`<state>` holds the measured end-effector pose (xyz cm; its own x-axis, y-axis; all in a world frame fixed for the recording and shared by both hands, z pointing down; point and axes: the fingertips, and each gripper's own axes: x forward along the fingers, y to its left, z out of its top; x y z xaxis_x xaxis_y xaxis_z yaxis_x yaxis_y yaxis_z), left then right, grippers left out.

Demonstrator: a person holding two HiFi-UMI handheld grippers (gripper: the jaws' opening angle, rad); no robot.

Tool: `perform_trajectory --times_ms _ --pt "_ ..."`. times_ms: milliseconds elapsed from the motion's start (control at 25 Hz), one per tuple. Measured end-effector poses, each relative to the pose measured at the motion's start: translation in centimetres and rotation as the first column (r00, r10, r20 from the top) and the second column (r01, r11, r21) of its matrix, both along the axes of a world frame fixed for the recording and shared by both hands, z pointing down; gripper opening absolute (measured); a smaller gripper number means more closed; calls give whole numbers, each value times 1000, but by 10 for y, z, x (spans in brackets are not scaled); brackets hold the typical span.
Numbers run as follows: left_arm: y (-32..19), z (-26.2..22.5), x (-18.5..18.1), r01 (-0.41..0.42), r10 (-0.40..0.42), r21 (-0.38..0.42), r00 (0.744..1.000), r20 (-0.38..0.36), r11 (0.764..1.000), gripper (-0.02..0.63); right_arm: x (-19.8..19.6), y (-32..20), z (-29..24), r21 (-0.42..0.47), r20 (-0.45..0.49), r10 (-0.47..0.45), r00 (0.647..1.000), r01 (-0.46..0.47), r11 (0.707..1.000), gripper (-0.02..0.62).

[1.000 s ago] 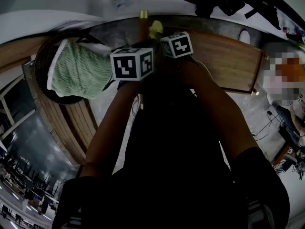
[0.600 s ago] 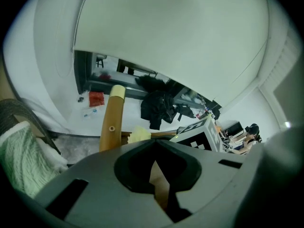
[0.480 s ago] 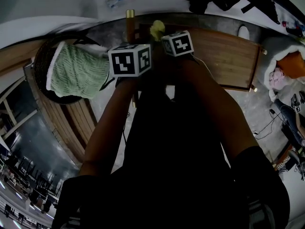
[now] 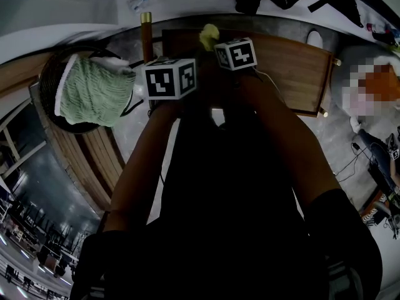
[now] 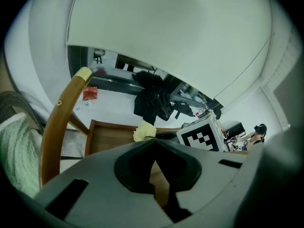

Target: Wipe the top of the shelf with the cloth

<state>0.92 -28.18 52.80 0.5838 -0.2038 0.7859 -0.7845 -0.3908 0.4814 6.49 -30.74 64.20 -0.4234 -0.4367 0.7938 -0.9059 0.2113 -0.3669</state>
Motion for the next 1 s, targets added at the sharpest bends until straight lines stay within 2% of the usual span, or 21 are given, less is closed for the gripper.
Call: perform_trajectory --times_ms 280,480,1000 --pt "15 5 35 -36 36 16 999 11 999 11 42 14 1 -6 -5 28 1000 -28 1000 46" --pt "21 5 66 -61 62 26 997 -42 998 11 76 24 -1 3 6 58 998 -58 998 46" --pt "61 11 135 -161 162 21 984 -70 987 11 171 61 2 2 29 163 986 -163 987 46"
